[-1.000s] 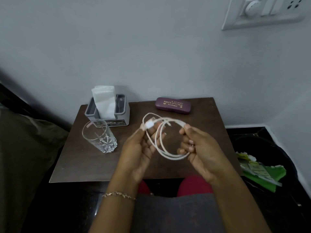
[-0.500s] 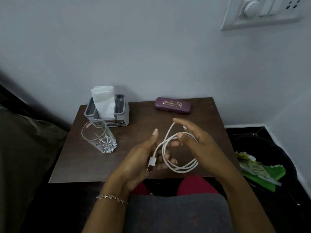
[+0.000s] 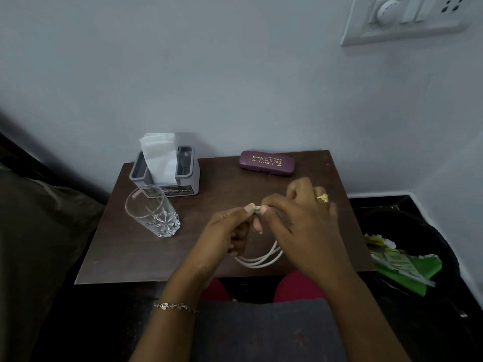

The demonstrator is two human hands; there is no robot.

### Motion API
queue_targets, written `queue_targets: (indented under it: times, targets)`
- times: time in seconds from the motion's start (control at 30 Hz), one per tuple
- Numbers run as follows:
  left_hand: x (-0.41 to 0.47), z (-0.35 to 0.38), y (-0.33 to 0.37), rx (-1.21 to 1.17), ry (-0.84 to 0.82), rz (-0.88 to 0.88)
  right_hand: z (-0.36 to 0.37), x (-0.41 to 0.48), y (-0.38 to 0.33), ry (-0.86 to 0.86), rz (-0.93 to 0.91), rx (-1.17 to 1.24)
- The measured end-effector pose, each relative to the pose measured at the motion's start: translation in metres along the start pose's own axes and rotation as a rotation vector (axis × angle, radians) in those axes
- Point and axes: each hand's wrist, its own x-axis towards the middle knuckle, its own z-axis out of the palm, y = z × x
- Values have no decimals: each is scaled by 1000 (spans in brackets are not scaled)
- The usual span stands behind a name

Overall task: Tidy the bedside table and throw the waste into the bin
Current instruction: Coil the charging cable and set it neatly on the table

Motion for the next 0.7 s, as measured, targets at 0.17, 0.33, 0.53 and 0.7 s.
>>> queue_targets:
  times: [0.17, 0.33, 0.53, 0.7]
  targets:
    - [3, -5, -3, -238, 127, 52, 4, -1, -5, -238, 254, 848]
    - [7, -2, -6, -529, 223, 21, 12, -2, -25, -269, 483, 1540]
    - [6, -7, -5, -622, 38, -96, 9, 6, -18, -276, 660, 1695]
    - [5, 6, -6, -391, 42, -47, 10, 8, -10, -153, 794, 1804]
